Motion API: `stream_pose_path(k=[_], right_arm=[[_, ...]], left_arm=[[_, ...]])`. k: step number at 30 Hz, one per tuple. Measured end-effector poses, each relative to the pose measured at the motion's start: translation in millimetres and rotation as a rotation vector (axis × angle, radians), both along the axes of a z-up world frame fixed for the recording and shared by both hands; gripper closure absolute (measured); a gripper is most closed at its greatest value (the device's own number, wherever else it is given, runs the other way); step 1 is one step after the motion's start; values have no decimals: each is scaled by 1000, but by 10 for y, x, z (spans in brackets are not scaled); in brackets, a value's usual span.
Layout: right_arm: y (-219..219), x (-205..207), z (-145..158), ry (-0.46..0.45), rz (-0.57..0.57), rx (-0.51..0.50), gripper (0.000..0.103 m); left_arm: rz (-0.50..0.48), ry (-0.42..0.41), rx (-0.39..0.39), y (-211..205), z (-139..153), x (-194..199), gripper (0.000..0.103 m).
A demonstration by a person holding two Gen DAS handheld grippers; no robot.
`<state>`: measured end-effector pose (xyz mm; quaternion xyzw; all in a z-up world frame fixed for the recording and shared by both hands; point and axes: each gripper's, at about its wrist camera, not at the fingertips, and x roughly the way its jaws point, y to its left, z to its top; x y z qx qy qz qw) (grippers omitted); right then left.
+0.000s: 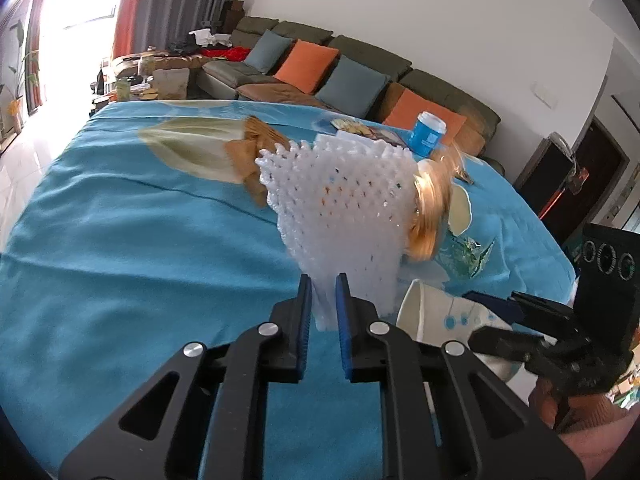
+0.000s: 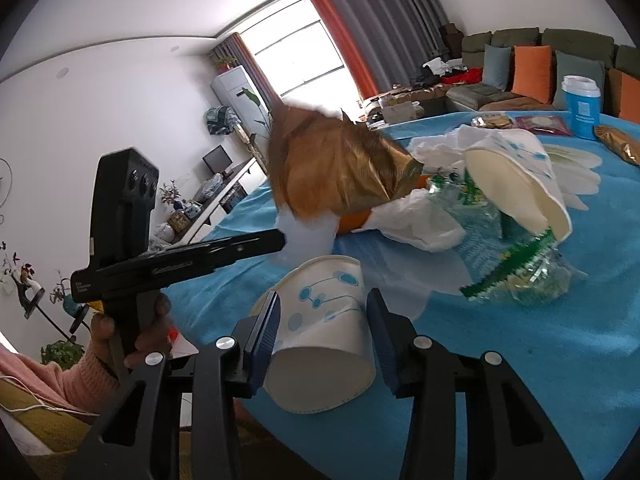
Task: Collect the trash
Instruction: 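Carry the foam mesh and paper cup to the teal bin and release both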
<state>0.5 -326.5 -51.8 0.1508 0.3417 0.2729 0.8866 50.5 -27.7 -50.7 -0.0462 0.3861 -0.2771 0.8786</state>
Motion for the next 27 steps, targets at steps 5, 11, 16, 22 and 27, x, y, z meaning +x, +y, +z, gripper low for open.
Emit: stream_pose_path(k=[5,11,16,22,27], right_arm=[[72,85,26,-11,21,3,61],[166,208,22,2,54,38,61],[340,288,99,-18,92,52,61],[587,512,103,-14,153,93,61],[824,719,91,-9,213,107,61]], left_arm=[[50,-30,-18,321,111,-137,91],[137,-76,-6,712,236,-259,91],[207,-94,7,981,286,-319,91],[288,-93,13,1266,261,-408,91],[372,-83,16,1586,216,-489,91]])
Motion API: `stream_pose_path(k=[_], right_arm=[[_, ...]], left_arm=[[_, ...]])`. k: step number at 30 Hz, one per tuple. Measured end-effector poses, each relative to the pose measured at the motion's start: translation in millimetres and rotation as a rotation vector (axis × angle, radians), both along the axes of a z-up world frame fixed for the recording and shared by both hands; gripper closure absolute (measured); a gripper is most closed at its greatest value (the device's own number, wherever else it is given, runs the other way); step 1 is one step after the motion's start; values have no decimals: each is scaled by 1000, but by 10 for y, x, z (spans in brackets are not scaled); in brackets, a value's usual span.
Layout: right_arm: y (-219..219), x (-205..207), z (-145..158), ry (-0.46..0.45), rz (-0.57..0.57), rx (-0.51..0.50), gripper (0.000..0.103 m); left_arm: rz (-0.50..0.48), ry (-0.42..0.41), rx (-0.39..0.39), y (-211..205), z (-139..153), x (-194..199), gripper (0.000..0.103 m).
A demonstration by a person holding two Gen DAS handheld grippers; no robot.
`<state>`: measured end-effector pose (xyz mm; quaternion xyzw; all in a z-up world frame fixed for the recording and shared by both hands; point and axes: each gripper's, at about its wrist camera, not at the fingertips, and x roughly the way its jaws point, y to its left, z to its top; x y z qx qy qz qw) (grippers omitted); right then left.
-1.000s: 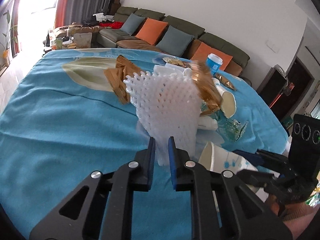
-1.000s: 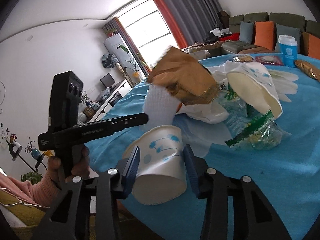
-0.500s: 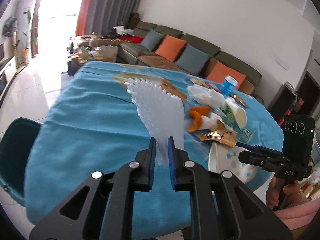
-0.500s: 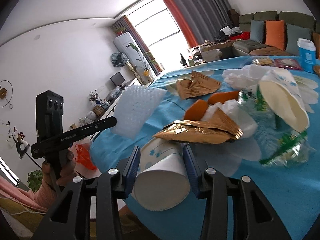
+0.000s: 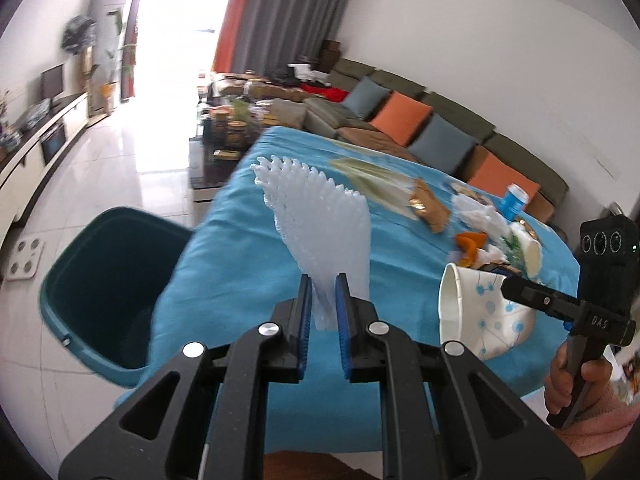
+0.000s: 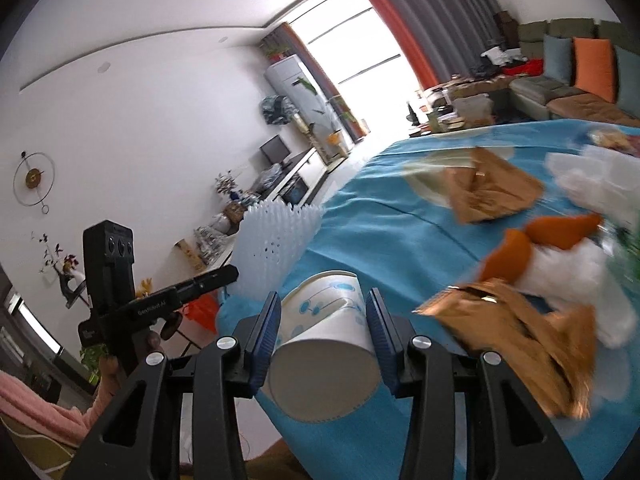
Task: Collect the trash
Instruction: 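Carry the foam mesh and paper cup to the teal bin and release both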
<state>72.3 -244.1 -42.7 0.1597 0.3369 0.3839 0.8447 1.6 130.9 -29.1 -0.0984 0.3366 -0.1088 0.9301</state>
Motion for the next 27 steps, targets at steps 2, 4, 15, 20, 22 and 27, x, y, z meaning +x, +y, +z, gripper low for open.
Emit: stream_pose_path(k=[2,4,15,20,22,27], right_arm=[[147,98,53,-13,30,-3,61],[286,182,110,-18,58,3,61],[1148,546,217,-23,208,-1,61],[1501,664,251,-19,253,-16,61],[1652,691,267,-15,263,-18,61],[1992,813,255,-10,284,-34,61]], left_arm=[[39,0,7,148,-1,-41,91],[75,-2,10,285,11,-61,91],[251,16,16,1040,-70,-173,91],[313,43,16,1317,-163,-194,91],[330,53,18,1399,-207,-200,91],[363,85,15,1553,-299,-158,91]])
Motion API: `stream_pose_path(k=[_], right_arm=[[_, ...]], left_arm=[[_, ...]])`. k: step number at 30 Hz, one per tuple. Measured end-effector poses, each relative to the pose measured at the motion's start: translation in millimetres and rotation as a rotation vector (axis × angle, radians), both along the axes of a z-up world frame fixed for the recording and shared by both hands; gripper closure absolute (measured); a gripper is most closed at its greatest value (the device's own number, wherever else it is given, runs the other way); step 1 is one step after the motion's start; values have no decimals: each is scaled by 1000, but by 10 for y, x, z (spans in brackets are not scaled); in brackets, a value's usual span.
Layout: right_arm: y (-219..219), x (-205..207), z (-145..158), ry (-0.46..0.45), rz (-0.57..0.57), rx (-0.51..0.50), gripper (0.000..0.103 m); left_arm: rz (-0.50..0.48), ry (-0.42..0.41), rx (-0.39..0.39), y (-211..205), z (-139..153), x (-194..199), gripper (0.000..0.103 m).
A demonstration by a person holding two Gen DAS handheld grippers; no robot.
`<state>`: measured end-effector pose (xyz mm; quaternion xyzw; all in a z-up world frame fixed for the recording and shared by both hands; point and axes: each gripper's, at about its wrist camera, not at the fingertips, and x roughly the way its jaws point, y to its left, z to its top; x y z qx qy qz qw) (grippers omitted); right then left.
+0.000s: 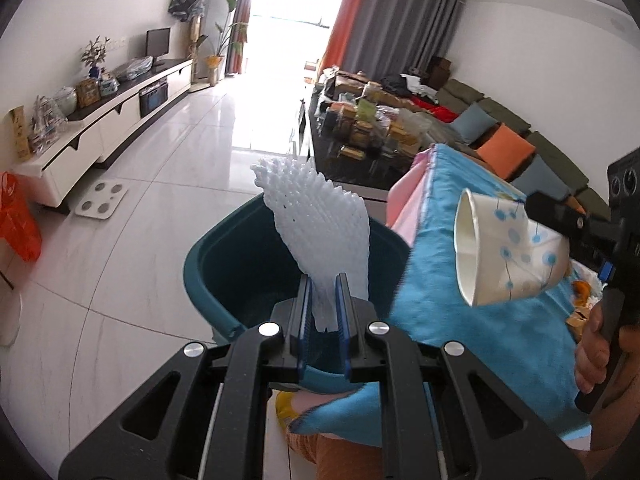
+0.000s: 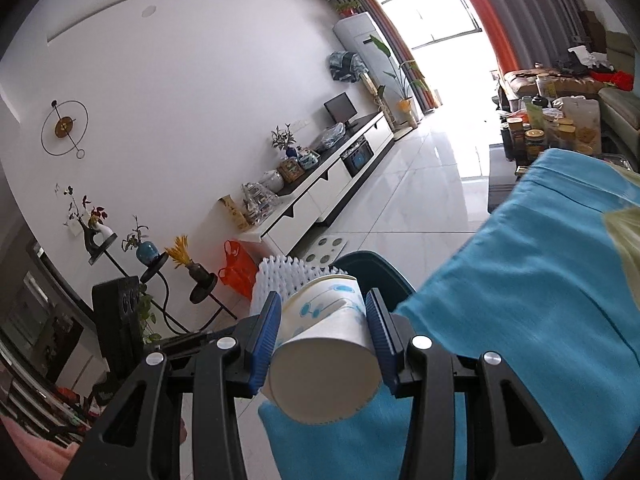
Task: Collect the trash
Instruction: 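Carry the foam mesh and paper cup to the teal bin and release both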
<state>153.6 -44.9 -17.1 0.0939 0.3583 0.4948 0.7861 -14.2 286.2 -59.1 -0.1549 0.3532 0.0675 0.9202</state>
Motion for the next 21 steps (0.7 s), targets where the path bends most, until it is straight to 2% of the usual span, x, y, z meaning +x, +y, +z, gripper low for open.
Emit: stream_pose_path(k=[19,21], right_arm=[[885,379,-262,69,-20,-137,60],[939,408,-284,74,-25,-150,54]], left_arm=[[52,102,-20,156,-364,386,89],[58,106,-25,162,-412,424,89]])
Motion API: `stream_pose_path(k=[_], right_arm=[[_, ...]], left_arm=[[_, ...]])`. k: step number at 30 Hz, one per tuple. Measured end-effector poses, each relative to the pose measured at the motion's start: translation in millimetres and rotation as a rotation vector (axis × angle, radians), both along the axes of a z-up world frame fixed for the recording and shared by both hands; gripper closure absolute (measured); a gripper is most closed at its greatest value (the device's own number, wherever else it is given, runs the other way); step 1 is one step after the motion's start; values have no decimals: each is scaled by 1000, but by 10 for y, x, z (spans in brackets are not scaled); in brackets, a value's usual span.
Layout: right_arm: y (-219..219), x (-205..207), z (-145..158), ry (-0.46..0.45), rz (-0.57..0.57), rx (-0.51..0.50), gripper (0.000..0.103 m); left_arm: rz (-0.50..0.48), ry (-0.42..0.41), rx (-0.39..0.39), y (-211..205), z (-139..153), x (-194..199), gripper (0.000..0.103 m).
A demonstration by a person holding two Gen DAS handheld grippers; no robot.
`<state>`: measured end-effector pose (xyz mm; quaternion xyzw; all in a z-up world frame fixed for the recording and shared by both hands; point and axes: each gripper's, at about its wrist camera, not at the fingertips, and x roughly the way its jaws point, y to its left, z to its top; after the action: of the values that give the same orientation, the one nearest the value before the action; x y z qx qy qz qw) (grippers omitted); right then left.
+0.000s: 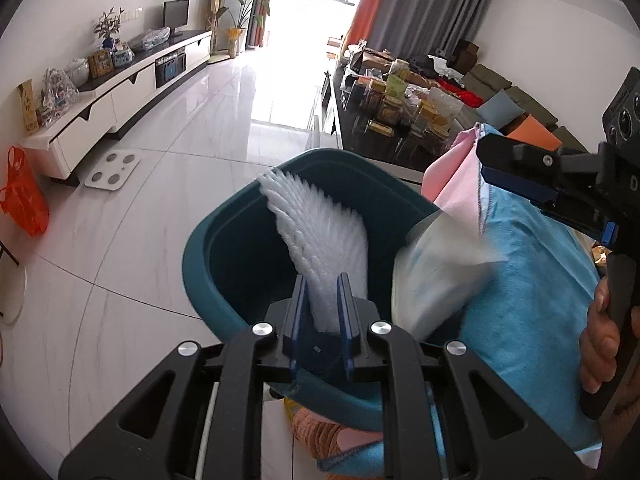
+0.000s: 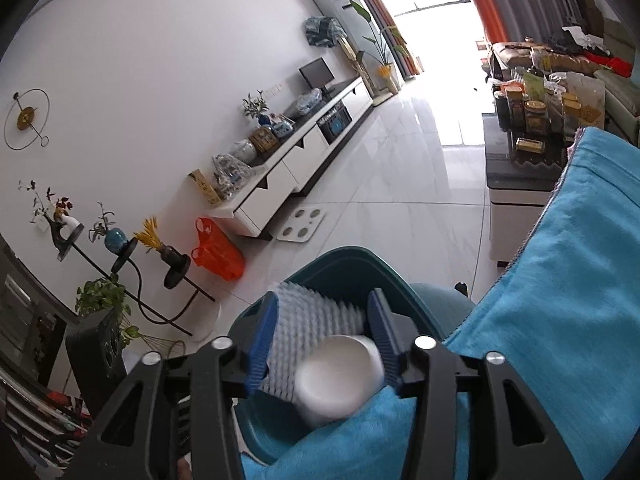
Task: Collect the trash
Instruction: 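Carry the foam mesh and paper cup to the teal bin and release both, then move both open tools back over the table toward the gold foil wrapper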
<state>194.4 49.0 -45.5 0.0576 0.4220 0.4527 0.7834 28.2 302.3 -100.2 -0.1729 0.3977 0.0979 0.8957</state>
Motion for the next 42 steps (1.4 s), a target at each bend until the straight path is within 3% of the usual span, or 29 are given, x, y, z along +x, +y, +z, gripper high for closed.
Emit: stream_pose_path(k=[4,9,12,18,23,33,42], right_arm=[[-1,17,-20,8,-6,0,51],[-185,-74,65,2,-10,16,47],[-362,-157,174,-24,-8,32,42],[-915,-447,501,-132,-19,53,36],[-1541,-678,711,-225,-91,63,34],[-2681,-1005,662,-274,-308,-2,34],[-3454,-1264,449,-263,-491,-52,34]], left_arm=[[6,7,-17,9,-88,63,68],[14,-21,1,-70,-16,34,66],[-3,-85,44,-185,164,-58,57],[-161,-215,77,-738,572,-227,47],[-371,-268,52,-1382,728,-270,44],[-666,-240,0,-2438,622,-112,40],[-758,-157,-60,-2892,402,79,37]])
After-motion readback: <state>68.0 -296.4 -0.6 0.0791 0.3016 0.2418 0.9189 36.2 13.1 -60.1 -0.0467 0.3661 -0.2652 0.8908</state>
